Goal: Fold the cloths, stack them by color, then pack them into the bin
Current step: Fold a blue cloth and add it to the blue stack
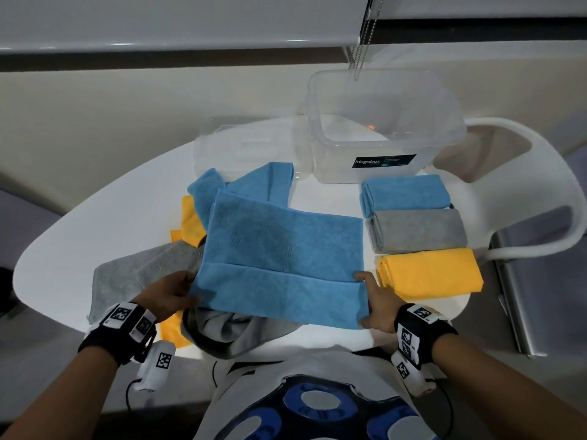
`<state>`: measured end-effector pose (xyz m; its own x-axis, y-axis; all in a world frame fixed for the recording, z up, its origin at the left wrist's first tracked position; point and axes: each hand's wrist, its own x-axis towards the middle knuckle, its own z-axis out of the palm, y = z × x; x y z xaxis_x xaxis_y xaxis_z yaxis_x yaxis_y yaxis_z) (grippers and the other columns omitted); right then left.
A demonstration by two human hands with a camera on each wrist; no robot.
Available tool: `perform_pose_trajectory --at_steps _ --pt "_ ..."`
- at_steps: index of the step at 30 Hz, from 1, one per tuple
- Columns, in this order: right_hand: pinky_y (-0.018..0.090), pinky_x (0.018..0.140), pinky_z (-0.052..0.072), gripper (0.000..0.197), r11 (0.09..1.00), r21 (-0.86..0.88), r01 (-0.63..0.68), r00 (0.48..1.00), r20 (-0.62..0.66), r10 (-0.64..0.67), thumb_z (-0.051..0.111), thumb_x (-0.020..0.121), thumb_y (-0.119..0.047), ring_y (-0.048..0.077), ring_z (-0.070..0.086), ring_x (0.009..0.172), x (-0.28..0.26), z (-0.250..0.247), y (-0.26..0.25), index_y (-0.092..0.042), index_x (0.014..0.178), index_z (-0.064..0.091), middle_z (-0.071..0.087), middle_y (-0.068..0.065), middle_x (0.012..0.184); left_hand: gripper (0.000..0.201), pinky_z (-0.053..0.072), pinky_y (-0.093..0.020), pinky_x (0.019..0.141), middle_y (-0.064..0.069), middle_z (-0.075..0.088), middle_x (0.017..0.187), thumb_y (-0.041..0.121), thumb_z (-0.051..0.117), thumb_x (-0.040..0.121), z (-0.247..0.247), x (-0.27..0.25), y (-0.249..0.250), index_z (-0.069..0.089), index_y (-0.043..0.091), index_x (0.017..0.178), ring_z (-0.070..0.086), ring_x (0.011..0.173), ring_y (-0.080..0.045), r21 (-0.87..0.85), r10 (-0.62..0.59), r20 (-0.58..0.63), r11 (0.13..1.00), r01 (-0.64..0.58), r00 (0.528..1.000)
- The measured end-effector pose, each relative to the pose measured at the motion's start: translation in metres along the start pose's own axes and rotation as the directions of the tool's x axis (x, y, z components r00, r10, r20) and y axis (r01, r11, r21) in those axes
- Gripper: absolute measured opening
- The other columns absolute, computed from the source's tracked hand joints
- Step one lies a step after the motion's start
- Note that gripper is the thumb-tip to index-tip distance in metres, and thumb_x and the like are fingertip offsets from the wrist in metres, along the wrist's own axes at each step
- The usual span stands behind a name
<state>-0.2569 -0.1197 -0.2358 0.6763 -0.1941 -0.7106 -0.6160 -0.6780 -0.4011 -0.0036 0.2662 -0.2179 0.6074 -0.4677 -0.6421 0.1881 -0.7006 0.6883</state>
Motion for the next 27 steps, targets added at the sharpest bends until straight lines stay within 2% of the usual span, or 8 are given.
perform_pose_trajectory --at_steps 2,4,6,10,13,19,24,27 --pt "0.032 0.075 0.055 0.097 1.0 -0.03 0.002 1.0 0.004 -0.002 0.074 0.075 -0.03 0.021 0.063 0.086 0.001 -0.011 -0.009 -0.031 0.144 0.006 0.061 0.006 0.104 0.04 0.049 -0.032 0.075 -0.001 0.067 0.093 0.029 0.078 0.068 -0.003 -0.001 0.014 0.061 0.018 0.102 0.061 0.083 -0.02 0.184 0.002 -0.106 0.983 0.017 0.994" --pt "0.033 0.078 0.052 0.082 0.996 -0.09 -0.011 1.0 -0.014 0.009 0.067 0.081 -0.034 0.025 0.06 0.095 0.004 -0.027 -0.02 -0.026 0.143 0.015 0.056 0.01 0.113 0.022 0.043 -0.031 0.075 0.0 0.066 0.092 0.023 0.07 0.081 -0.004 -0.001 0.034 0.06 0.023 0.1 0.058 0.079 -0.015 0.272 0.07 -0.249 0.962 0.001 0.966" --pt "0.036 0.084 0.048 0.066 0.977 -0.208 -0.044 0.997 -0.074 0.029 0.062 0.085 -0.036 0.03 0.054 0.108 0.011 -0.043 -0.034 -0.017 0.138 0.027 0.048 0.015 0.122 0.019 0.042 -0.031 0.072 0.003 0.064 0.086 0.034 0.063 0.077 -0.002 0.003 0.057 0.061 0.025 0.093 0.058 0.076 -0.015 0.316 0.171 -0.333 0.947 -0.061 0.927" --pt "0.035 0.095 0.045 0.054 0.955 -0.295 -0.026 0.986 -0.163 -0.023 0.061 0.086 -0.039 0.033 0.052 0.116 0.039 -0.069 -0.058 -0.012 0.13 0.044 0.048 0.016 0.128 0.016 0.041 -0.03 0.076 -0.008 0.061 0.1 0.023 0.064 0.084 0.001 0.044 0.087 0.065 0.015 0.097 0.059 0.087 -0.026 0.502 0.321 -0.343 0.857 -0.116 0.883" --pt "0.034 0.097 0.043 0.047 0.967 -0.255 0.004 0.968 -0.242 -0.068 0.06 0.088 -0.032 0.032 0.051 0.119 0.07 -0.086 -0.065 -0.012 0.129 0.047 0.051 0.014 0.13 0.018 0.045 -0.036 0.09 -0.012 0.057 0.114 0.018 0.061 0.085 0.004 0.082 0.11 0.066 0.016 0.102 0.057 0.102 -0.031 0.572 0.372 -0.314 0.808 -0.138 0.874" --pt "0.036 0.105 0.039 0.056 0.973 -0.23 -0.026 0.961 -0.275 -0.039 0.064 0.084 -0.019 0.031 0.043 0.128 0.106 -0.098 -0.056 -0.01 0.134 0.042 0.042 0.01 0.138 0.045 0.036 -0.043 0.109 0.003 0.037 0.15 0.023 0.046 0.092 0.004 0.131 0.131 0.048 0.031 0.136 0.039 0.132 -0.031 0.736 0.244 -0.226 0.677 0.001 0.943" --pt "0.045 0.109 0.036 0.065 0.957 -0.283 -0.061 0.972 -0.235 -0.008 0.059 0.079 -0.016 0.038 0.035 0.13 0.117 -0.092 -0.052 -0.015 0.139 0.034 0.032 0.008 0.143 0.049 0.033 -0.048 0.108 0.005 0.038 0.149 0.034 0.034 0.094 0.002 0.145 0.134 0.032 0.043 0.142 0.039 0.13 -0.035 0.774 0.085 -0.24 0.619 0.137 0.967" --pt "0.044 0.107 0.037 0.067 0.95 -0.295 -0.098 0.97 -0.241 0.025 0.059 0.081 -0.017 0.038 0.035 0.129 0.12 -0.095 -0.053 -0.017 0.142 0.031 0.038 0.012 0.142 0.046 0.029 -0.048 0.105 -0.001 0.043 0.14 0.028 0.035 0.095 0.005 0.145 0.141 0.038 0.038 0.139 0.035 0.13 -0.031 0.843 0.138 -0.234 0.523 0.13 0.962"
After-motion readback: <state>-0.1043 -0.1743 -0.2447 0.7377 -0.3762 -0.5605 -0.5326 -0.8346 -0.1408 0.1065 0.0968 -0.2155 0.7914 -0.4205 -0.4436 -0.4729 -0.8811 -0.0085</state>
